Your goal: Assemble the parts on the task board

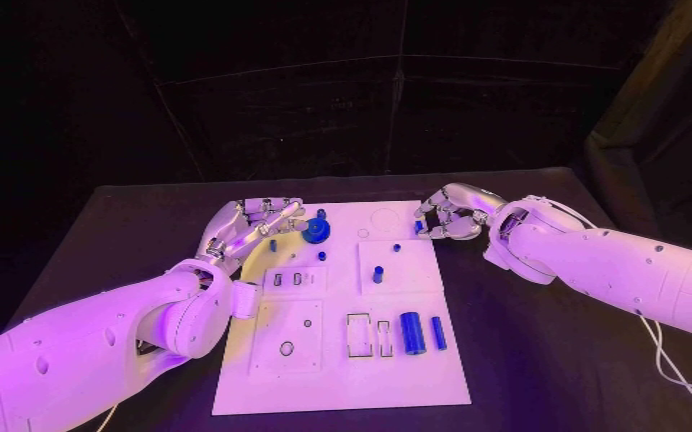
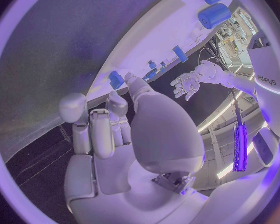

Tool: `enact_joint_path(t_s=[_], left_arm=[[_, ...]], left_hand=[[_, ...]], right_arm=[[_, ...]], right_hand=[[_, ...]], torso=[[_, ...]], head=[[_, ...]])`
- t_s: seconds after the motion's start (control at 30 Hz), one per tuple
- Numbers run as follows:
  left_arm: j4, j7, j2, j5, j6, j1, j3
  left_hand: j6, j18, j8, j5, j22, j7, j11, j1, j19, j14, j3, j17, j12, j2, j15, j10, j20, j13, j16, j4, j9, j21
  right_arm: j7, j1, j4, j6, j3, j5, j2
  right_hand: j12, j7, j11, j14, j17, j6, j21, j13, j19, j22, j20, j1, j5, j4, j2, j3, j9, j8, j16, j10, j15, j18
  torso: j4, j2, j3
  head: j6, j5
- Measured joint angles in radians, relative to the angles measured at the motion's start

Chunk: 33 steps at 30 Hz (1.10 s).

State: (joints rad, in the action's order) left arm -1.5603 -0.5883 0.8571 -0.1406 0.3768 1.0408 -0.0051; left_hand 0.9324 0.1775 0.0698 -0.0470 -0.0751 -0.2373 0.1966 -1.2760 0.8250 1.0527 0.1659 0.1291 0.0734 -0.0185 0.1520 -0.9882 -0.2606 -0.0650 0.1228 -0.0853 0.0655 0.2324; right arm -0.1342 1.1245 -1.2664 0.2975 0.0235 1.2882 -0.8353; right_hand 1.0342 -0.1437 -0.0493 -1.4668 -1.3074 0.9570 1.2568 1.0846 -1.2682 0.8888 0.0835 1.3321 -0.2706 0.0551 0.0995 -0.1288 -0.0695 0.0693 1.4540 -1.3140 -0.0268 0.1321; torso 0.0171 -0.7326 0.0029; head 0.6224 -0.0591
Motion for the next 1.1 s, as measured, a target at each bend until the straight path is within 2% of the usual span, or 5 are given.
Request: enact_joint_path(t_s=[0.1,0.27,0.57,1.1], left_arm=[[0.0,0.0,0.001,0.0,0.0,0.0,0.0],[0.0,0.001,0.001,0.0,-0.001,0.0,0.0],[0.002,0.001,0.001,0.001,-0.002,0.0,0.0],[0.005,0.002,0.001,0.001,-0.004,0.0,0.0]], left_hand=[[0.0,0.0,0.0,0.0,0.0,0.0,0.0,0.0,0.0,0.0,0.003,0.0,0.0,0.0,0.0,0.0,0.0,0.0,0.0,0.003,0.0,0.0],[0.0,0.0,0.0,0.0,0.0,0.0,0.0,0.0,0.0,0.0,0.003,0.0,0.0,0.0,0.0,0.0,0.0,0.0,0.0,0.003,0.0,0.0],[0.0,0.0,0.0,0.0,0.001,0.0,0.0,0.0,0.0,0.0,0.003,-0.001,0.0,0.0,0.0,0.0,0.0,0.0,0.0,0.003,0.0,0.0],[0.0,0.0,0.0,0.0,0.001,0.0,0.0,0.0,0.0,0.0,0.003,-0.001,0.0,0.0,0.0,0.0,0.0,0.0,0.0,0.003,0.0,0.0]], right_arm=[[0.005,-0.002,0.007,0.004,0.0,0.001,0.006],[0.014,-0.008,0.016,0.007,0.0,0.006,0.015],[0.027,-0.022,0.023,0.006,0.001,0.018,0.022],[0.038,-0.024,0.027,0.011,0.001,0.027,0.028]], right_hand=[[0.007,0.002,-0.002,0.0,0.0,0.005,0.0,0.008,0.0,0.003,0.0,0.005,0.009,-0.003,-0.005,-0.003,-0.001,0.004,0.0,-0.005,0.0,0.0],[0.019,0.002,0.001,0.0,0.0,0.024,0.005,0.019,-0.004,0.009,-0.004,0.016,0.041,-0.011,-0.027,-0.017,-0.001,0.01,0.0,-0.008,0.0,0.0],[0.024,0.005,0.001,0.0,0.0,0.035,0.008,0.025,-0.004,0.013,-0.004,0.021,0.055,-0.02,-0.032,-0.026,-0.001,0.011,0.0,-0.015,0.0,0.0],[0.03,0.008,0.005,0.0,-0.001,0.054,0.012,0.033,-0.007,0.021,-0.007,0.012,0.06,-0.02,-0.041,-0.038,-0.001,0.015,0.004,-0.019,0.0,0.0]], torso=[[0.0001,0.0,-0.0001],[0.0001,0.0,0.0003],[-0.0012,0.0,0.002],[-0.0019,0.0,0.0029]], head=[[0.001,-0.001],[0.002,0.002],[0.004,0.007],[0.005,0.005]])
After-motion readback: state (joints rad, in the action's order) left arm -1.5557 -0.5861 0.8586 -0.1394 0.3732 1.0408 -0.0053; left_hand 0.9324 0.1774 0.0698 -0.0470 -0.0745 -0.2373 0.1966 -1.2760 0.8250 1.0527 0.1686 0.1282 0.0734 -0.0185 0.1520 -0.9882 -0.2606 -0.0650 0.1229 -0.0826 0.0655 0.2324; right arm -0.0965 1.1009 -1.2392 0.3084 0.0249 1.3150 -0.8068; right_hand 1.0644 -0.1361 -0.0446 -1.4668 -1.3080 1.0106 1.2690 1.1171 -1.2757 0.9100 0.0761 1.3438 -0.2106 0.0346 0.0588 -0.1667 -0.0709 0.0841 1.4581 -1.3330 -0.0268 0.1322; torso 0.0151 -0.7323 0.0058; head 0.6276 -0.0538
